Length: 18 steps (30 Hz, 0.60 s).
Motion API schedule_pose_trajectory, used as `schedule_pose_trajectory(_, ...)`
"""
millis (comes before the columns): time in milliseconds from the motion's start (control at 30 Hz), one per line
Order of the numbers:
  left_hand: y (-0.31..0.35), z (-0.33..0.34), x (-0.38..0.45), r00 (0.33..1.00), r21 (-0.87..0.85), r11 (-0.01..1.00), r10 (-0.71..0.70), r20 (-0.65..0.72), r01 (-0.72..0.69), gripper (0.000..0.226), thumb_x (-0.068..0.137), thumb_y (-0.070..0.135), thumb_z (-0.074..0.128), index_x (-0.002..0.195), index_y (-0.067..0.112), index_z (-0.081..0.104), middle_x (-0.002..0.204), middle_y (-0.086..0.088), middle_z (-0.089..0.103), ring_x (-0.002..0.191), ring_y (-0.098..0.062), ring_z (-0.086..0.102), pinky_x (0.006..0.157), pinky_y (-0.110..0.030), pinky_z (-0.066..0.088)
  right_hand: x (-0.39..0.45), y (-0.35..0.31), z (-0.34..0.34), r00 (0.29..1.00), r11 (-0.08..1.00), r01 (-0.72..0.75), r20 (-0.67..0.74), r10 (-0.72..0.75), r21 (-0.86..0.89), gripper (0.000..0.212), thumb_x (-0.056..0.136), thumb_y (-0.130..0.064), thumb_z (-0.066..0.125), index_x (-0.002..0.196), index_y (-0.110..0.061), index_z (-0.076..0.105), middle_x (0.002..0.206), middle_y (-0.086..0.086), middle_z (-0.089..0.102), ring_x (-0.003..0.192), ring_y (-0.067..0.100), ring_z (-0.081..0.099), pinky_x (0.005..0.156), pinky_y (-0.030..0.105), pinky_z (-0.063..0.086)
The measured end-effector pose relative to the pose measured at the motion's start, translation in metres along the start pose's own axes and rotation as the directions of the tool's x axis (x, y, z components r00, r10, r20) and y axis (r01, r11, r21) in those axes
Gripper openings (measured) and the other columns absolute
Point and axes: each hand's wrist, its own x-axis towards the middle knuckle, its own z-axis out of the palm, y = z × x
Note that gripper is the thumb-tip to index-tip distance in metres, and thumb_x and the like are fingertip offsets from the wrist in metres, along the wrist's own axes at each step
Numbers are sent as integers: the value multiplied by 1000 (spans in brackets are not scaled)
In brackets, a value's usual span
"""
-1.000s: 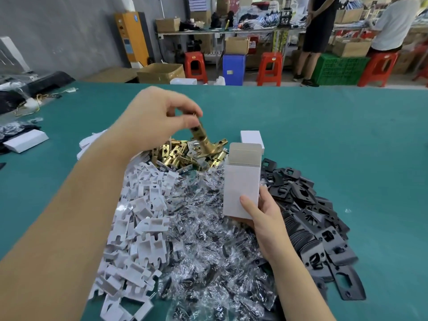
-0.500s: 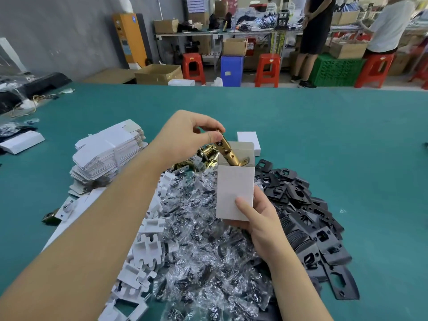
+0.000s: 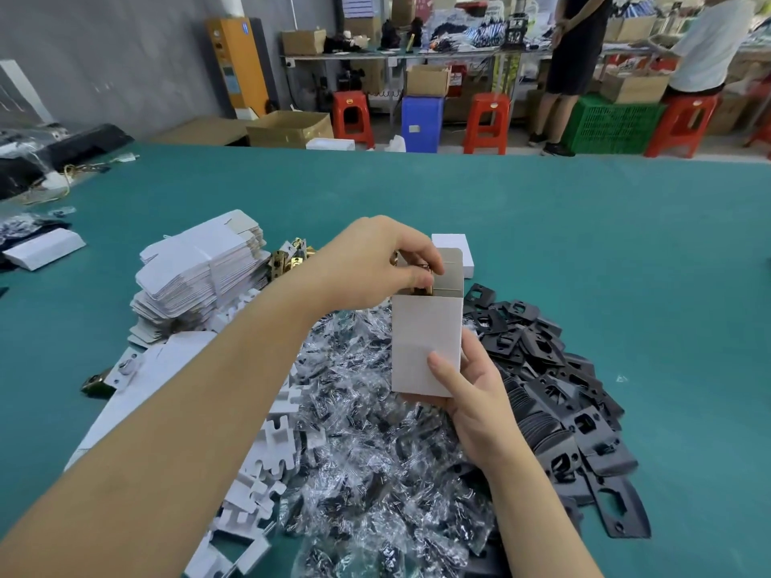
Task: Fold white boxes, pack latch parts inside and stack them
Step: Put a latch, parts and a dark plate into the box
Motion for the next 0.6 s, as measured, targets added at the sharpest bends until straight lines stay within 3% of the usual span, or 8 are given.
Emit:
schedule_pose_trajectory(233, -5, 1, -3, 998, 80, 997, -1, 65, -4, 13, 92, 22, 74, 100, 31, 80, 86, 21, 71, 81, 15, 59, 69, 0, 39, 0, 2, 1, 999, 999, -34, 28, 34, 4, 52, 87, -33, 77, 137, -33, 60, 130, 7, 66, 112, 32, 69, 73, 49, 63)
schedule_pose_trajectory(367, -8, 0, -4, 996, 89, 996, -1, 88, -6, 14, 94, 24, 71, 99, 34, 80, 85, 27, 69, 83, 18, 57, 69, 1, 38, 0, 2, 1, 999, 999, -33, 21, 33, 9, 51, 89, -31, 77, 137, -30, 60, 131, 9, 66, 113, 34, 69, 73, 50, 63)
schedule_pose_trajectory(467, -11, -2, -5, 984, 154, 988, -16, 177, -12, 17, 100, 26, 64, 99, 35, 78, 86, 30, 66, 87, 13, 58, 68, -4, 40, 0, 3, 1, 1000, 1000, -21, 9, 21, -16, 47, 91, -28, 75, 136, -31, 61, 129, 10, 66, 110, 35, 70, 72, 48, 63)
schedule_pose_trajectory(600, -20, -3, -7, 970, 276, 961, -74, 231, 8, 19, 103, 28, 57, 99, 31, 75, 90, 19, 69, 82, 5, 58, 65, -14, 39, 0, 7, 2, 1000, 998, -28, -15, 27, -62, 42, 91, -24, 73, 131, -33, 64, 127, 7, 68, 108, 34, 71, 70, 45, 63)
